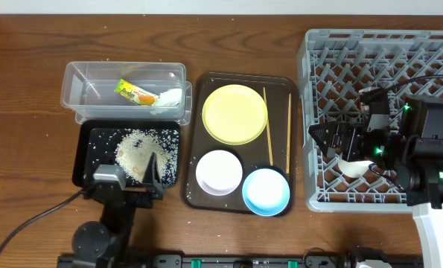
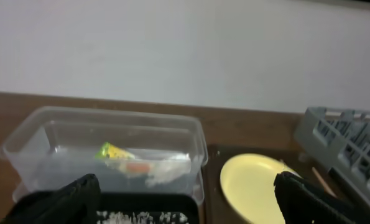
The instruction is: Sort waste into correct bins and load items into the dishwasher rack
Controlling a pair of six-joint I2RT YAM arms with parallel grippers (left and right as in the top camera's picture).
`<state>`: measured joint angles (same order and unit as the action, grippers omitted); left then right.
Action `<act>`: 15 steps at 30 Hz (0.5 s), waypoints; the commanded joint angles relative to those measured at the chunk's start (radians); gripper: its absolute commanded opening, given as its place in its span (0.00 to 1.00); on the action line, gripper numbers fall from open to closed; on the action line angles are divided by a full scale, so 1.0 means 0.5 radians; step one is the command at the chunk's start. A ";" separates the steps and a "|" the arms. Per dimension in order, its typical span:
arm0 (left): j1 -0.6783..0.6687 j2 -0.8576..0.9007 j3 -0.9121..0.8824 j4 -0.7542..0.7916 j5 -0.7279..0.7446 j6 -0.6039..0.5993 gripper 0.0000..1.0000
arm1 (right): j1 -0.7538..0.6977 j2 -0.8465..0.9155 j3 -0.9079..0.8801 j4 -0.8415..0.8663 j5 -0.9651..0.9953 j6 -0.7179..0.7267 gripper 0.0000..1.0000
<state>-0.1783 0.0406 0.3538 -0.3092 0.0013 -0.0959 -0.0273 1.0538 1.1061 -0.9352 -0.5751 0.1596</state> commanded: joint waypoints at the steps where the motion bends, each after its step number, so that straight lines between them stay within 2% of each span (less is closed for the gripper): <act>1: 0.010 -0.077 -0.153 0.017 0.020 0.027 0.93 | 0.029 -0.004 0.021 0.000 -0.008 0.007 0.99; 3: 0.009 -0.078 -0.237 0.018 0.030 0.026 0.93 | 0.029 -0.004 0.021 -0.001 -0.008 0.007 0.99; 4: 0.009 -0.078 -0.278 0.019 0.029 0.026 0.99 | 0.029 -0.004 0.021 0.000 -0.008 0.007 0.99; 15: 0.008 -0.078 -0.610 0.273 0.028 0.026 1.00 | 0.029 -0.004 0.021 -0.001 -0.008 0.007 0.99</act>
<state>-0.1783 0.0101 0.0818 -0.1753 0.0063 -0.0925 -0.0273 1.0538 1.1061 -0.9348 -0.5755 0.1596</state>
